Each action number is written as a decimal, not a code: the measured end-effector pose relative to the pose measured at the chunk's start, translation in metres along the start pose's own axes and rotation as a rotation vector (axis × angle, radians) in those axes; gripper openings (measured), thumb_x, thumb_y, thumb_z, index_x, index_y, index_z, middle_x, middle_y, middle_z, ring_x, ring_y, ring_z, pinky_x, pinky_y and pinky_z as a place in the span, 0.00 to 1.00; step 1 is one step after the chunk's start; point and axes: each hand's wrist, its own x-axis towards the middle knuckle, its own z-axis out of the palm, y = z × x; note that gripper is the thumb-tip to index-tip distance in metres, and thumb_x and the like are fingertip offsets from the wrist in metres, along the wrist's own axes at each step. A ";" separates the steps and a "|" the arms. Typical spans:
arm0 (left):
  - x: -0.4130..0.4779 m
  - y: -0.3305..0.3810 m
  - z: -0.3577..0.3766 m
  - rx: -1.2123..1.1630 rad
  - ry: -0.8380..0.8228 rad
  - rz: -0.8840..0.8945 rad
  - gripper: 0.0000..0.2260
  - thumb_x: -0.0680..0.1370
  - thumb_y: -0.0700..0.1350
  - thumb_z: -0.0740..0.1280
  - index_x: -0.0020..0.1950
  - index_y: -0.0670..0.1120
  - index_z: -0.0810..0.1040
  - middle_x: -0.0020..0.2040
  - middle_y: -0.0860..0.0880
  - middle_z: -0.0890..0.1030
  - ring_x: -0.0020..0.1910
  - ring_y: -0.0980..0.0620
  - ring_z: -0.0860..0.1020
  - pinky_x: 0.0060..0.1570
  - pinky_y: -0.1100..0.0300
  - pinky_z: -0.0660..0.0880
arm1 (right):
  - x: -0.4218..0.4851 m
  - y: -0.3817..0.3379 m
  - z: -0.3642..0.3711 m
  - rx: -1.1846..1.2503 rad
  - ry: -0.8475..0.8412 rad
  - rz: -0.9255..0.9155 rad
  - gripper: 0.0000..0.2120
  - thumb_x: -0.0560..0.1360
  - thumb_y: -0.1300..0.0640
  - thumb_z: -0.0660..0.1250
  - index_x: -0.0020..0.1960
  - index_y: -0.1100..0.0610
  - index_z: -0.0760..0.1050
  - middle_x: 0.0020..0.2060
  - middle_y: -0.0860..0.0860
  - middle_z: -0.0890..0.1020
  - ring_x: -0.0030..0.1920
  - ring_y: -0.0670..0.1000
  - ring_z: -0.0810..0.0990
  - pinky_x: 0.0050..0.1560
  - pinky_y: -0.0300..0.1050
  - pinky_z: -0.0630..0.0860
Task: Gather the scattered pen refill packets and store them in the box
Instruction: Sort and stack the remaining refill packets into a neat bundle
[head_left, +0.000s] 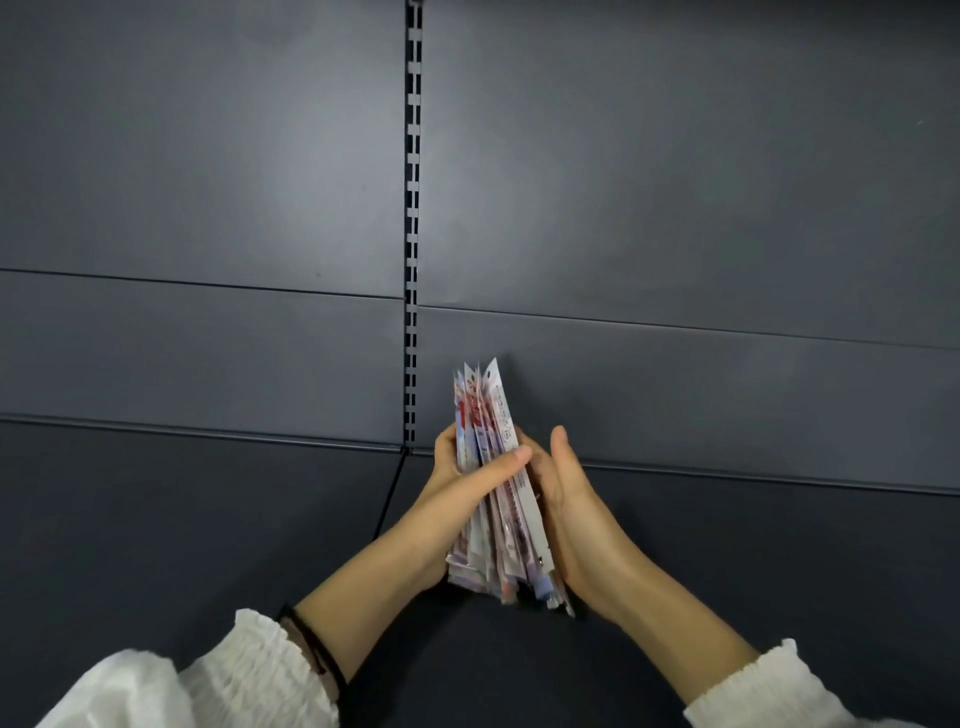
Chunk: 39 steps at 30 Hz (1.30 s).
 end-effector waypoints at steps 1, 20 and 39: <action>0.000 0.000 0.000 -0.025 0.009 -0.010 0.34 0.66 0.54 0.74 0.68 0.57 0.63 0.57 0.46 0.81 0.53 0.49 0.83 0.56 0.51 0.78 | -0.001 -0.001 0.003 0.013 -0.010 0.008 0.30 0.77 0.34 0.45 0.70 0.46 0.70 0.63 0.51 0.79 0.59 0.48 0.79 0.53 0.42 0.76; 0.011 0.004 -0.023 -0.132 0.153 -0.101 0.27 0.71 0.33 0.71 0.64 0.49 0.64 0.47 0.41 0.81 0.41 0.44 0.84 0.37 0.51 0.79 | 0.001 -0.009 -0.009 0.215 0.245 -0.181 0.20 0.78 0.47 0.61 0.69 0.48 0.67 0.64 0.49 0.77 0.63 0.47 0.76 0.67 0.50 0.67; 0.017 0.000 -0.015 -0.066 -0.016 -0.007 0.17 0.74 0.39 0.71 0.62 0.47 0.78 0.52 0.42 0.85 0.50 0.43 0.84 0.50 0.48 0.80 | 0.020 -0.004 0.011 -0.051 0.314 -0.142 0.33 0.69 0.41 0.70 0.70 0.46 0.63 0.56 0.49 0.81 0.53 0.49 0.83 0.53 0.49 0.80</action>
